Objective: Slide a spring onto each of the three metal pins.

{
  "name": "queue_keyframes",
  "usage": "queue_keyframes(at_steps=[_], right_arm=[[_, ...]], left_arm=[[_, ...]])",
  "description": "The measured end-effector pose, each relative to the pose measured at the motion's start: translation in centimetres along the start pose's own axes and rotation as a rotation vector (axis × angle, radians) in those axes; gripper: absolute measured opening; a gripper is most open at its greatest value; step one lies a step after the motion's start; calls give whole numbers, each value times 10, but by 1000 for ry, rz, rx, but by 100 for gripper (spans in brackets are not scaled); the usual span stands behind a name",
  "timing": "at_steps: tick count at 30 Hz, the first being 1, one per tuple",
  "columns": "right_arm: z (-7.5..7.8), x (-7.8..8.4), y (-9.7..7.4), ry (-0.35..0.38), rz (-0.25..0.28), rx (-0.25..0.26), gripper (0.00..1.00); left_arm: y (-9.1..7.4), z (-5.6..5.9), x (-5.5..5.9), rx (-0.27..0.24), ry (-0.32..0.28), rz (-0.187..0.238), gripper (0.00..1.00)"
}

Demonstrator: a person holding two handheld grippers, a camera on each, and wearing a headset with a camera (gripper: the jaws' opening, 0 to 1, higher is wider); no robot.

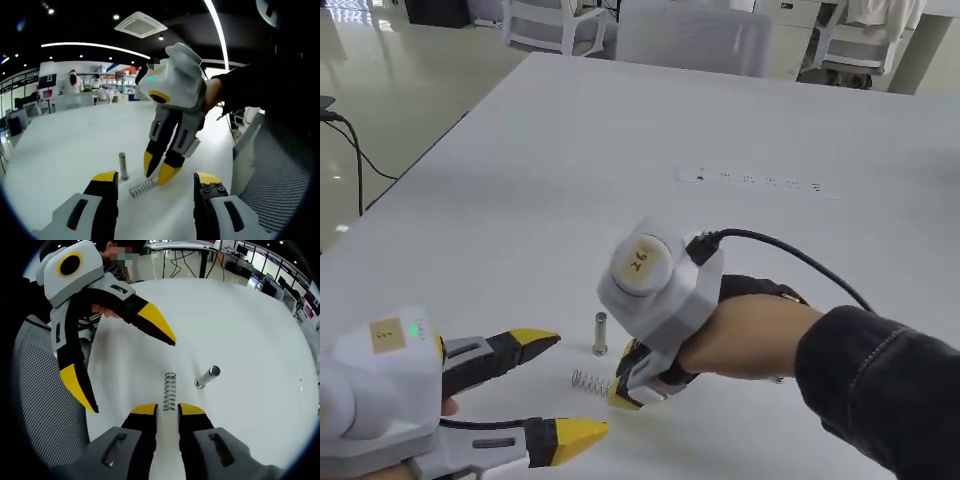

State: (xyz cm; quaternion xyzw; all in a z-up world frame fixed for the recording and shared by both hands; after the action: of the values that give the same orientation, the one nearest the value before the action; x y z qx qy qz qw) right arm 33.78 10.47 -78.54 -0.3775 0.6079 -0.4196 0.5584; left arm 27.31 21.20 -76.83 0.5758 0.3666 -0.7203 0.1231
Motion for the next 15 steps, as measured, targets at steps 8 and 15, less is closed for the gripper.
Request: queue_keyframes(at_steps=[8,15], right_arm=[[0,1,6,2,-26,13,13],[0,3,9,-6,-27,24,8]], left_arm=[[-1,-1,0,-2,0,0,55],[-1,-1,1,-4,-2,0,55]])
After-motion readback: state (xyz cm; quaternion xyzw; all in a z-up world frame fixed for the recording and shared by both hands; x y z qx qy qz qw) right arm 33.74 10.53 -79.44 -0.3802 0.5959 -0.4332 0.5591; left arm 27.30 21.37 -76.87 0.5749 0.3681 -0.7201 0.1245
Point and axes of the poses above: the centre of the closed fingertips' face, and the gripper's own axes: y roughly forward along the fingers, z roughly to its right, x roughly out of its underside, the point moved 8 cm from there along -y, roughly backward along the fingers, and after that the axes turned 6 degrees about -z, right-handed, at the moved point
